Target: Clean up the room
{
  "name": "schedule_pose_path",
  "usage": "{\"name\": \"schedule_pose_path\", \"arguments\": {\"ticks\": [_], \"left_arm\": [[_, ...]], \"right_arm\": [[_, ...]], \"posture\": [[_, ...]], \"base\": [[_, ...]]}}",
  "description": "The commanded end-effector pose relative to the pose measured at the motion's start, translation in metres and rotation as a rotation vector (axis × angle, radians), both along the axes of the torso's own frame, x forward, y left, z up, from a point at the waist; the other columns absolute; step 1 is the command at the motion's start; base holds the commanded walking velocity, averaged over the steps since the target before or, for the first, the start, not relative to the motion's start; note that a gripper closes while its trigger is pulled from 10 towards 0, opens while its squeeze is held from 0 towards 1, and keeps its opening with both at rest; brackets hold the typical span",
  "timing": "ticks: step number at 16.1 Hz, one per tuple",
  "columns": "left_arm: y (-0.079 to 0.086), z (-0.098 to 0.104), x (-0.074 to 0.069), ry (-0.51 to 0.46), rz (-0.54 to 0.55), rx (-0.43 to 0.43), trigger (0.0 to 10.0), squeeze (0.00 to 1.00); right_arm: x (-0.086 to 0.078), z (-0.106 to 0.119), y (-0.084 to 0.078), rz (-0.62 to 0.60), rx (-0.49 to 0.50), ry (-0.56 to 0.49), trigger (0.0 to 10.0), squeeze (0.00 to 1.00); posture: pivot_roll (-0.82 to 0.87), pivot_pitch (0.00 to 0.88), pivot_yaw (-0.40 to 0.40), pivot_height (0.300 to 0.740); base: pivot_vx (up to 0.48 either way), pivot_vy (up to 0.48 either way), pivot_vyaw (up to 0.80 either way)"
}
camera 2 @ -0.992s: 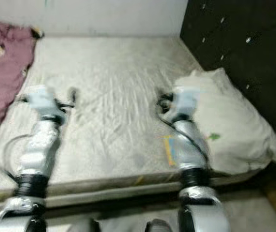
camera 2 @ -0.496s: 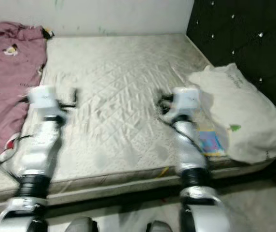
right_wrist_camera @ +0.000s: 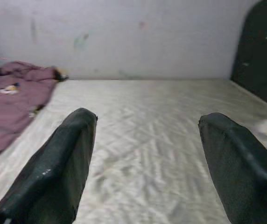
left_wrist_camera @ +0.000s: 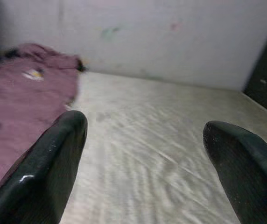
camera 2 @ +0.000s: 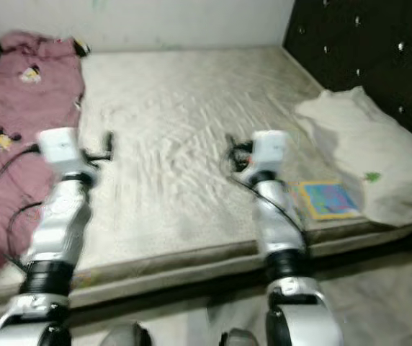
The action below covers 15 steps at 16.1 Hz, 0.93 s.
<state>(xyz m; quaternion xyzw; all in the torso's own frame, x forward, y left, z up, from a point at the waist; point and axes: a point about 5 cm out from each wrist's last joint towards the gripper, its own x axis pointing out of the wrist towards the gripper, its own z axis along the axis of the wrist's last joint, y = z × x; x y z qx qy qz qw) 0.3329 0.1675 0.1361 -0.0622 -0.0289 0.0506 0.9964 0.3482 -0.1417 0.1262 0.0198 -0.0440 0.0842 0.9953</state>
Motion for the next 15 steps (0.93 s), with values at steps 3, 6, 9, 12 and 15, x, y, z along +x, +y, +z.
{"name": "schedule_pose_path", "arguments": {"ticks": [3,6,9,12,15], "left_arm": [[-0.0077,0.0037,-0.0005,-0.026,-0.013,0.021,10.0,0.00],[-0.0107,0.0050,-0.0018,-0.041,-0.071,-0.020,10.0,0.00],[-0.0103,0.0057,-0.0024,-0.050,-0.072,-0.028,10.0,0.00],[-0.0104,0.0056,-0.0027,-0.052,-0.077,-0.034,10.0,0.00],[-0.0101,0.0054,-0.0028,-0.049,-0.078,-0.036,10.0,0.00]], "right_arm": [[0.0019,0.0019,-0.0100,-0.020,-0.025,0.005,10.0,0.00],[0.0021,0.0019,-0.0090,-0.015,-0.036,0.006,10.0,0.00],[0.0020,0.0025,-0.0076,-0.009,-0.053,0.000,10.0,0.00],[0.0021,0.0021,-0.0079,-0.010,-0.047,0.003,10.0,0.00],[0.0021,0.0027,-0.0073,-0.007,-0.055,-0.001,10.0,0.00]], "posture": [[0.00,0.000,-0.016,0.740],[0.00,0.000,-0.015,0.740],[0.00,0.000,-0.015,0.740],[0.00,0.000,-0.015,0.740],[0.00,0.000,-0.016,0.740]], "base": [[0.000,0.320,0.00],[0.000,0.000,0.00],[0.181,0.000,0.00],[0.287,0.000,0.00],[0.182,0.000,0.00]]}}
